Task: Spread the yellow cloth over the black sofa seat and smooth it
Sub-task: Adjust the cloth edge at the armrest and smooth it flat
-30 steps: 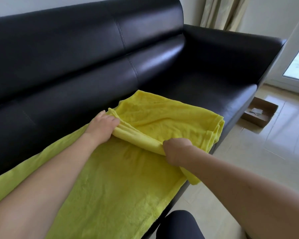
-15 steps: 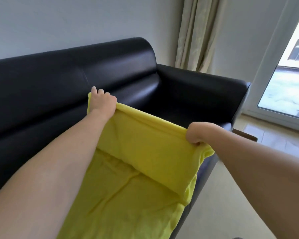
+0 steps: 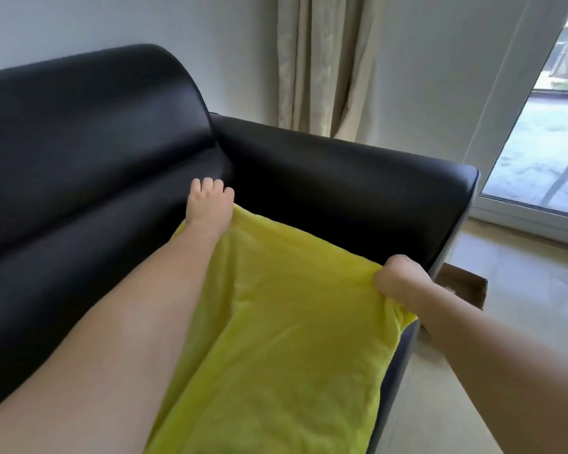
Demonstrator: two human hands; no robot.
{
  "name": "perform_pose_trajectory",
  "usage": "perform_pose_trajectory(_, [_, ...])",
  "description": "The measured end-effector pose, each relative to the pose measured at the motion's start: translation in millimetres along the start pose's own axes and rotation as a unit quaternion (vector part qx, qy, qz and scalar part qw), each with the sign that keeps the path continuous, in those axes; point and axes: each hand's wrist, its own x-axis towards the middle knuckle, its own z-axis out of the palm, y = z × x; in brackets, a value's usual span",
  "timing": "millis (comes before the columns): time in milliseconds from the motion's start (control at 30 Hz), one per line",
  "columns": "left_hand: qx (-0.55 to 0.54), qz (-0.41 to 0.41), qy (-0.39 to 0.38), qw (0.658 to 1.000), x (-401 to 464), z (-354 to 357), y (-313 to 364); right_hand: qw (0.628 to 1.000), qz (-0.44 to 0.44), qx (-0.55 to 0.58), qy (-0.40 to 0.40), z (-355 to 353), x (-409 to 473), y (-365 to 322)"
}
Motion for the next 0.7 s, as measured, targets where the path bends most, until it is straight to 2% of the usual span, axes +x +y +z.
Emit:
perform_pose_trajectory(67, [-0.09,-0.046,0.022,0.995,6,11,28,0.996,-0.01,0.053,0.069,13,13,14])
perform_pose_trajectory(133, [-0.204,-0.091,0.009,0.975,-3,20,56,0.988,-0.004,0.094,0.12,26,15,30])
perform_pose_trajectory(200, [-0.295,-0.121,-0.072,0.945,-20,31,75,0.974,0.028,0.179,0.134,34,14,41])
perform_pose_trajectory(300, [-0.32,-0.128,-0.246,0.906,-42,56,86,0.965,0.063,0.236,0.1,45,12,53])
perform_pose_trajectory(367, [-0.328,-0.137,-0.284,0.89,-41,65,84,0.96,0.057,0.263,0.083,51,8,54])
perform_pose_trajectory(467, [-0.348,-0.113,-0.275,0.889,-30,60,87,0.942,0.04,0.313,0.112,49,8,50])
perform_pose_trajectory(533, [-0.349,-0.08,-0.247,0.901,-21,59,88,0.907,0.061,0.388,0.152,38,11,41])
perform_pose_trajectory(567, [-0.341,-0.074,-0.244,0.905,-17,61,86,0.878,0.084,0.441,0.168,33,11,36])
perform_pose_trajectory(633, [-0.337,-0.105,-0.254,0.901,-11,70,78,0.824,0.134,0.52,0.181,29,12,29])
perform_pose_trajectory(700, [-0.354,-0.148,-0.24,0.892,-5,79,70,0.812,0.169,0.537,0.155,34,7,27])
